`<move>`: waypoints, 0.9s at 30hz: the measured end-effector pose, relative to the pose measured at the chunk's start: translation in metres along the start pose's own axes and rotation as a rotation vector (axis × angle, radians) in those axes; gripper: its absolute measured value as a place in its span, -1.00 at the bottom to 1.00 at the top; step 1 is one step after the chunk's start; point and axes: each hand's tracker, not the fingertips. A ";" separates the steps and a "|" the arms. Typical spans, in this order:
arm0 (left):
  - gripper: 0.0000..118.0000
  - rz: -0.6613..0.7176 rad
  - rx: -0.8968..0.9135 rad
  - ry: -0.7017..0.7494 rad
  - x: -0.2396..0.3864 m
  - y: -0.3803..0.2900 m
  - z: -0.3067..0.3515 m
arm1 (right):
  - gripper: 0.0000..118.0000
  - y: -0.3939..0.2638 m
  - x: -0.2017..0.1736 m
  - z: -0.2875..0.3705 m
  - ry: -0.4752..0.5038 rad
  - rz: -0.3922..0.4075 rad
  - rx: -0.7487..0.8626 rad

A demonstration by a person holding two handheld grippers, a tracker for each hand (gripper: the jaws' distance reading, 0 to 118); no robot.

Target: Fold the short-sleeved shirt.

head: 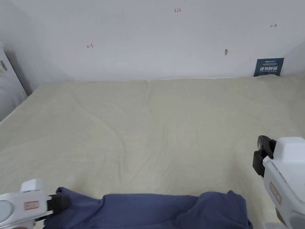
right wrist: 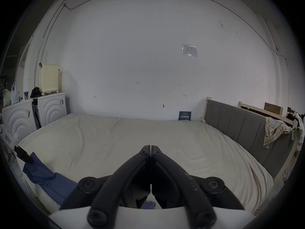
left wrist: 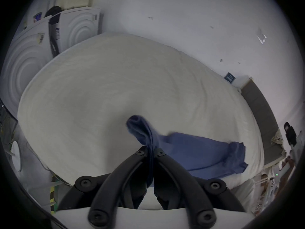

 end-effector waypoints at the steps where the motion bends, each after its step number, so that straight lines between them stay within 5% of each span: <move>1: -0.89 -0.009 -0.005 -0.029 0.015 -0.002 -0.003 | -0.97 0.000 0.000 0.001 0.003 -0.001 0.000; 17: -0.82 -0.111 -0.171 -0.230 0.192 -0.041 -0.107 | -0.97 -0.013 0.038 0.012 -0.030 0.003 -0.007; 18: -0.62 -0.107 -0.176 -0.234 0.195 -0.042 -0.109 | -0.97 -0.013 0.041 0.012 -0.034 0.003 -0.008; 19: -0.20 -0.110 -0.179 -0.237 0.197 -0.043 -0.110 | -0.97 -0.014 0.043 0.013 -0.039 0.004 -0.008; 20: 0.52 -0.122 -0.182 -0.251 0.199 -0.044 -0.109 | -0.97 -0.015 0.045 0.012 -0.043 0.003 -0.009; 21: 0.91 -0.140 -0.184 -0.259 0.202 -0.046 -0.108 | -0.97 -0.016 0.047 0.012 -0.045 0.001 -0.009; 27: 0.89 -0.220 -0.078 -0.261 0.200 -0.043 -0.076 | -0.97 -0.016 0.049 0.010 -0.049 -0.014 -0.010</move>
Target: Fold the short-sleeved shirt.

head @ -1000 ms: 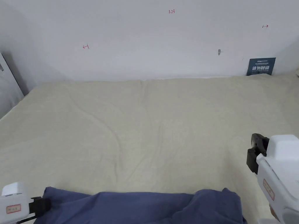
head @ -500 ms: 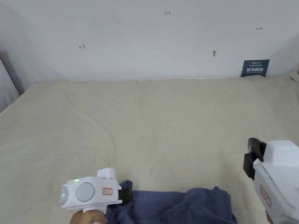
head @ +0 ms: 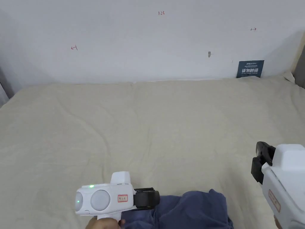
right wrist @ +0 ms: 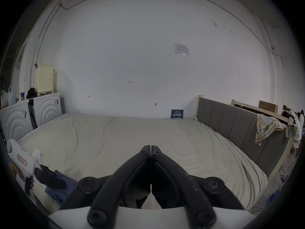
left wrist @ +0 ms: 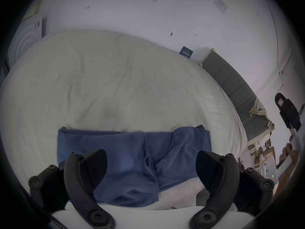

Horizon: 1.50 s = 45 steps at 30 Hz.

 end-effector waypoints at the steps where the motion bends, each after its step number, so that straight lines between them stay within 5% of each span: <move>1: 0.87 -0.005 0.016 0.018 -0.002 0.001 0.006 | -0.97 0.000 -0.001 0.001 0.003 -0.001 -0.001; 7: 0.41 -0.047 0.197 0.122 -0.023 -0.004 0.048 | -0.97 0.007 -0.013 0.005 0.020 0.007 0.005; 9: -0.05 -0.069 0.251 0.167 -0.032 -0.009 0.056 | -0.97 0.007 -0.013 0.004 0.025 0.009 0.006; 11: -0.16 -0.092 0.275 0.211 -0.040 -0.014 0.055 | -0.97 0.007 -0.014 0.004 0.029 0.011 0.008; 13: -0.94 -0.096 0.245 0.258 -0.048 -0.020 0.047 | -0.97 0.008 -0.018 0.006 0.031 0.013 0.007; 14: -0.99 -0.088 0.238 0.247 -0.053 -0.024 0.043 | -0.97 0.008 -0.019 0.006 0.032 0.015 0.005; 20: -1.00 -0.071 0.153 0.284 -0.060 -0.056 0.002 | -0.97 0.004 -0.016 0.003 0.032 0.017 -0.008; 30: -1.00 -0.158 -0.003 0.121 0.008 -0.094 -0.063 | -0.97 -0.005 -0.001 -0.002 0.009 0.017 -0.038; 33: -1.00 -0.230 -0.003 0.202 0.023 -0.108 -0.085 | -0.97 -0.007 0.004 -0.001 -0.001 0.014 -0.048; 45: -1.00 -0.023 0.121 0.028 0.002 -0.062 -0.019 | -0.97 0.001 -0.003 0.006 0.006 0.009 -0.035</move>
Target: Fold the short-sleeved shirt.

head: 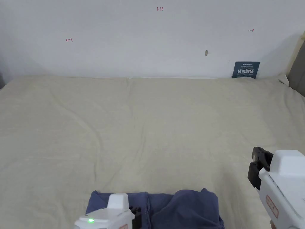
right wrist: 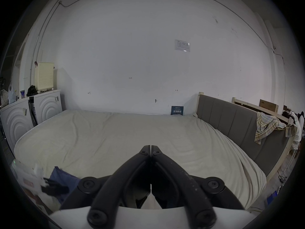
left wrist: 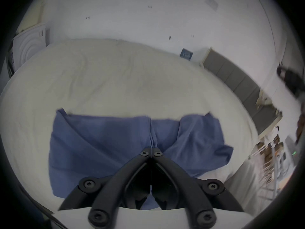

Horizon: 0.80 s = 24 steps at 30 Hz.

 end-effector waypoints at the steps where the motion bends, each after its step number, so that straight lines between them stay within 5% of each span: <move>1: -1.00 0.025 0.015 -0.022 -0.009 0.010 0.009 | -0.97 0.001 -0.001 -0.001 0.002 0.004 0.002; 6: -0.99 0.182 0.035 -0.129 -0.070 0.047 0.039 | -0.97 0.007 -0.012 -0.002 0.011 0.010 0.004; 9: -0.75 0.200 0.039 -0.072 -0.109 0.054 0.043 | -0.97 0.008 -0.016 -0.006 0.016 0.012 -0.002; 10: -0.52 0.226 0.007 -0.071 -0.123 0.055 0.044 | -0.97 0.008 -0.018 -0.007 0.019 0.014 -0.005; 12: 0.36 0.283 -0.038 -0.067 -0.148 0.054 0.042 | -0.97 0.008 -0.023 -0.009 0.021 0.024 -0.011; 14: 0.87 0.256 -0.056 0.001 -0.162 0.049 0.038 | -0.97 0.008 -0.028 -0.013 0.021 0.031 -0.019; 19: 0.87 0.317 -0.142 -0.028 -0.189 0.037 0.024 | -0.97 0.009 -0.041 -0.024 0.029 0.021 -0.041; 20: 0.73 0.341 -0.173 -0.089 -0.192 0.035 0.019 | -0.97 0.008 -0.043 -0.026 0.034 0.024 -0.046; 23: -0.10 0.360 -0.212 -0.155 -0.194 0.027 0.007 | -0.97 0.007 -0.049 -0.028 0.041 0.038 -0.058; 24: -0.20 0.340 -0.205 -0.129 -0.192 0.024 0.002 | -0.97 0.005 -0.046 -0.031 0.044 0.040 -0.061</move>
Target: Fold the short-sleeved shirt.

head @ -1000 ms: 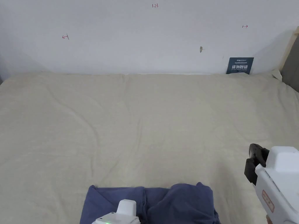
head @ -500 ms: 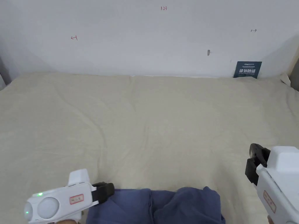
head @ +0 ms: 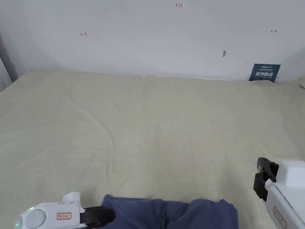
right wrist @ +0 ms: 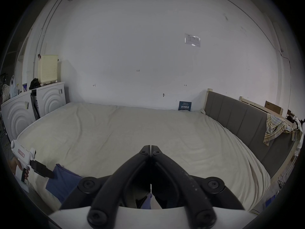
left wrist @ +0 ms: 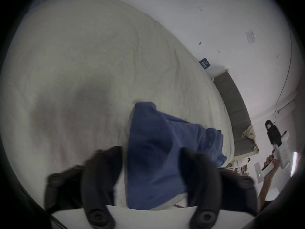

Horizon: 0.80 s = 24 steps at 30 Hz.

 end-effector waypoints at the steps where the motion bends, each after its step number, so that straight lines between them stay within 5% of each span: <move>1: -0.22 -0.017 -0.007 0.021 0.001 -0.002 -0.007 | -0.97 -0.001 0.000 -0.001 0.001 0.000 -0.002; 4: -0.25 -0.049 0.009 0.051 0.004 -0.008 -0.013 | -0.97 -0.002 0.001 -0.002 -0.003 -0.001 -0.014; 6: -0.66 -0.031 0.016 0.031 0.004 -0.006 -0.011 | -0.97 -0.002 0.002 -0.002 -0.007 -0.005 -0.014; 8: -0.78 0.002 -0.021 -0.009 0.004 -0.010 -0.017 | -0.97 -0.005 0.008 -0.005 -0.009 -0.007 -0.015; 14: -0.84 -0.139 0.069 0.107 0.033 -0.018 -0.002 | -0.97 -0.003 0.017 -0.003 -0.012 -0.012 -0.004; 24: -0.85 -0.107 0.161 0.287 0.030 0.004 0.086 | -0.97 0.000 0.020 0.006 0.022 -0.029 0.051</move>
